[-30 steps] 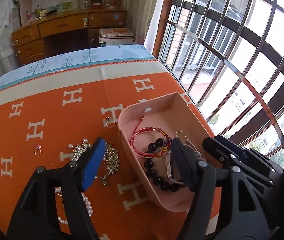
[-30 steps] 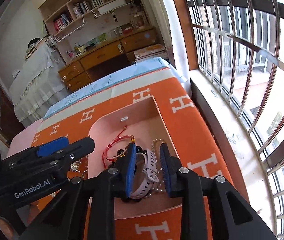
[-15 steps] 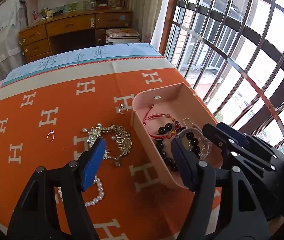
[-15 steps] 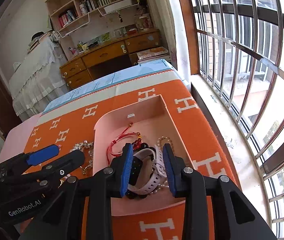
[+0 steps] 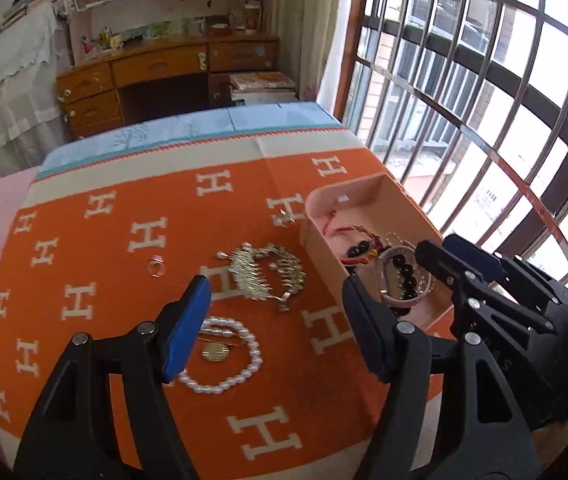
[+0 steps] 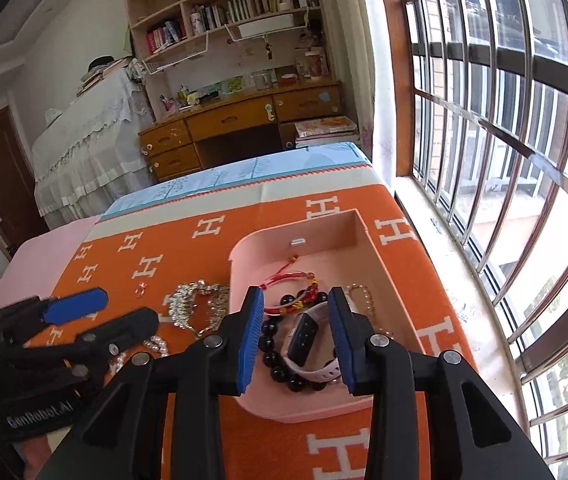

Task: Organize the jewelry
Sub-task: 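Withdraw both open grippers from the pink box toward the remaining jewelry, then grasp the pearl bracelet with the right gripper and drop it into the pink box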

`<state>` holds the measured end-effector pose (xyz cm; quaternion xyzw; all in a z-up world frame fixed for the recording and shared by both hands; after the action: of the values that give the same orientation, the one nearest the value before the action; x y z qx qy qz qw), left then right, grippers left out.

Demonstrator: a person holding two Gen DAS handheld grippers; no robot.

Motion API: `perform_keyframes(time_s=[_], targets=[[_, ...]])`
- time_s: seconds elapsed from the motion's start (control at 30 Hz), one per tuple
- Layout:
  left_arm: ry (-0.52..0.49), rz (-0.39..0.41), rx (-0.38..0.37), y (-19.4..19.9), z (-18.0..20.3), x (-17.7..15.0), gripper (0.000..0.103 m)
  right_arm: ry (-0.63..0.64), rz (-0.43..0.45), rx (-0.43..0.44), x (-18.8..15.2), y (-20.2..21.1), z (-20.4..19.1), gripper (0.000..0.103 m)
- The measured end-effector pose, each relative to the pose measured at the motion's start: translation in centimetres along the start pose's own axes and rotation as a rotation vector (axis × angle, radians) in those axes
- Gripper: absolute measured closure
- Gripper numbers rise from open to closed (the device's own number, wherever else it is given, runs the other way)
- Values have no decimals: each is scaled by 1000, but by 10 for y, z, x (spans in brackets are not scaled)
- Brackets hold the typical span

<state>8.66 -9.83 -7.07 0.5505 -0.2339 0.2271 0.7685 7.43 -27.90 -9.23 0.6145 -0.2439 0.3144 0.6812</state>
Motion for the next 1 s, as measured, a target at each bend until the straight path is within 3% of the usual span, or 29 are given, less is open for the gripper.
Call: perform_keyframes(time_s=[0.23, 0.5, 0.77, 1.0], targets=[[59, 86, 57, 50, -51, 28, 37, 90, 10, 56, 10, 14, -45, 68], [135, 122, 72, 82, -101, 39, 37, 164, -84, 193, 20, 6, -100, 60], [180, 44, 117, 61, -141, 16, 37, 196, -285, 365, 1, -31, -145, 60], [224, -66, 158, 24, -170, -12, 37, 220, -418, 374, -30, -73, -152, 60]])
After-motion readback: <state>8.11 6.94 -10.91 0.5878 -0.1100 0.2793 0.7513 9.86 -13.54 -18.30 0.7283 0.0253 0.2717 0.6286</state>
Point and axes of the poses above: each gripper's, at about its wrist camera, not at the fingertips, and y roughly against the way its jaws point, z to its right, x to its top, the point moved 8 cm from there along -y, roughly the way its jaws point, and after that the axes turned 13 degrees about y, right-handed, at the moved point
